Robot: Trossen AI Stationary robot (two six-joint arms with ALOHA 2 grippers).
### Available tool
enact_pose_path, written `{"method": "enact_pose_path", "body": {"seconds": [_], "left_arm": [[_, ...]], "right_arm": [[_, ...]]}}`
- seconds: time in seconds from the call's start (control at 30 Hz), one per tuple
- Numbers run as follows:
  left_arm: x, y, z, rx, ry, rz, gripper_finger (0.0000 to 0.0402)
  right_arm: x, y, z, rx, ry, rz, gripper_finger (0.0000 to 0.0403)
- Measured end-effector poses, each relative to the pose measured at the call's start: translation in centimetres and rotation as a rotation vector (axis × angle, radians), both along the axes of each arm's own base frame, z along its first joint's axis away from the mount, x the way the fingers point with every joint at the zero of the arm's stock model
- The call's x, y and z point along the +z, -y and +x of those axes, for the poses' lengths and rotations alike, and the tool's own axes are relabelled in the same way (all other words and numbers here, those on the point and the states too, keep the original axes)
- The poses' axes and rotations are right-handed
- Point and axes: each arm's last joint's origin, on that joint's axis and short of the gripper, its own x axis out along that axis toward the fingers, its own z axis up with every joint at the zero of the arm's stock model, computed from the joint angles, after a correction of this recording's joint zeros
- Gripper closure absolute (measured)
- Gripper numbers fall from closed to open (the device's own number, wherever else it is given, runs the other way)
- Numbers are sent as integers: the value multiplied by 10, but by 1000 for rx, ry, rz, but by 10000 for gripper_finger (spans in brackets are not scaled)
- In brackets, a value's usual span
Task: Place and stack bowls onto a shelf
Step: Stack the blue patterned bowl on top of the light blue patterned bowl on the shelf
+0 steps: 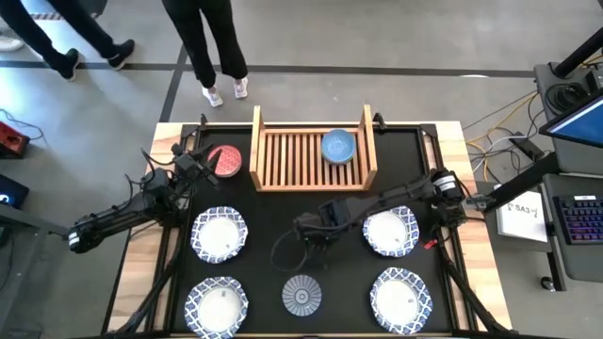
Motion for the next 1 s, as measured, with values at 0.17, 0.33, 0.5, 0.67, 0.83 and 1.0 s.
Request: {"method": "enact_pose_path", "body": {"seconds": [0.17,0.33,0.5,0.67,0.83,1.0], "left_arm": [[0,0,0,0,0,0,267],[0,0,0,0,0,0,267],[0,0,0,0,0,0,267],[0,0,0,0,0,0,267],[0,0,0,0,0,0,267],[0,0,0,0,0,0,267]], "right_arm": [[1,-14,5,42,73,87,237],[-7,-29,6,91,116,154,236],[-16,-42,6,100,170,180,236],[-27,-50,3,99,183,189,236],[-37,-57,1,89,205,198,236],[-44,-64,-4,103,202,201,237]]}}
